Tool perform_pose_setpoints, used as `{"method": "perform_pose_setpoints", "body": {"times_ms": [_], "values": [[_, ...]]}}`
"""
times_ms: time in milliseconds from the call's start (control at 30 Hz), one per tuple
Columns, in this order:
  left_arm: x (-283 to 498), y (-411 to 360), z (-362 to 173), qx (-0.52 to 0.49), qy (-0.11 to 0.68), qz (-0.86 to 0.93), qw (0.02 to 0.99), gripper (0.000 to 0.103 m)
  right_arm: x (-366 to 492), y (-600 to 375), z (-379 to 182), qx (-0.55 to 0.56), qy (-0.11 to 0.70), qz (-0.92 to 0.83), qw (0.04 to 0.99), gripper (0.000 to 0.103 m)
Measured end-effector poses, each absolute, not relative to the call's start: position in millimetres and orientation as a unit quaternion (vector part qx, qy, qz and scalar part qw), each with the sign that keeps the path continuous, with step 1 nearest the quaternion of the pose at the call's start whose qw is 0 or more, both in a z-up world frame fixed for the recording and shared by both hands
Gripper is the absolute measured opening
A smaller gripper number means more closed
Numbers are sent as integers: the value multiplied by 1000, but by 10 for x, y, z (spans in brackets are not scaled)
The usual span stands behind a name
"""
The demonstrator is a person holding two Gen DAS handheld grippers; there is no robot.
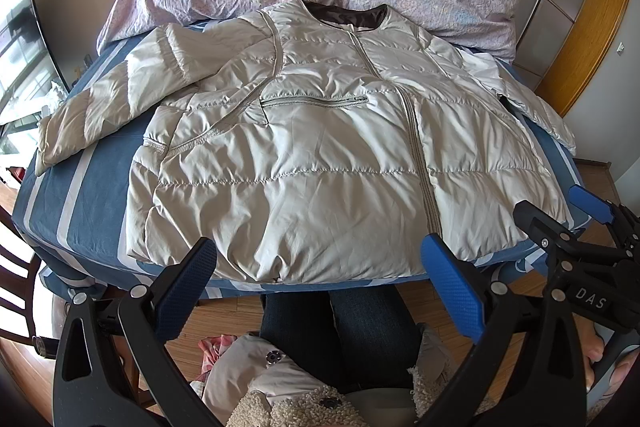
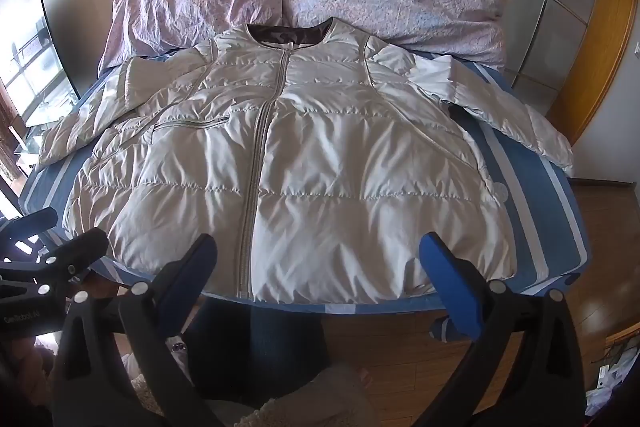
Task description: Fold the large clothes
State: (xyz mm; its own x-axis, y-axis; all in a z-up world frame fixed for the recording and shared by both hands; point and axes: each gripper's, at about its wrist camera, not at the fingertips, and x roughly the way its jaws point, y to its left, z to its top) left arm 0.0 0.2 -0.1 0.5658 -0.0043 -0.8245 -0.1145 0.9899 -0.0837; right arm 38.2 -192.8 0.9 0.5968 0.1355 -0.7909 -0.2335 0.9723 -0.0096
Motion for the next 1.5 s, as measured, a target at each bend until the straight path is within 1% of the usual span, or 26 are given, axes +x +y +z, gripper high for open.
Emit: {"method": "perform_pose_setpoints", "body": {"times_ms": [1500], "values": [[29,-64,-10,-64,464,31,883,102,384,-1942,43,-55,436,103,892,101]]}}
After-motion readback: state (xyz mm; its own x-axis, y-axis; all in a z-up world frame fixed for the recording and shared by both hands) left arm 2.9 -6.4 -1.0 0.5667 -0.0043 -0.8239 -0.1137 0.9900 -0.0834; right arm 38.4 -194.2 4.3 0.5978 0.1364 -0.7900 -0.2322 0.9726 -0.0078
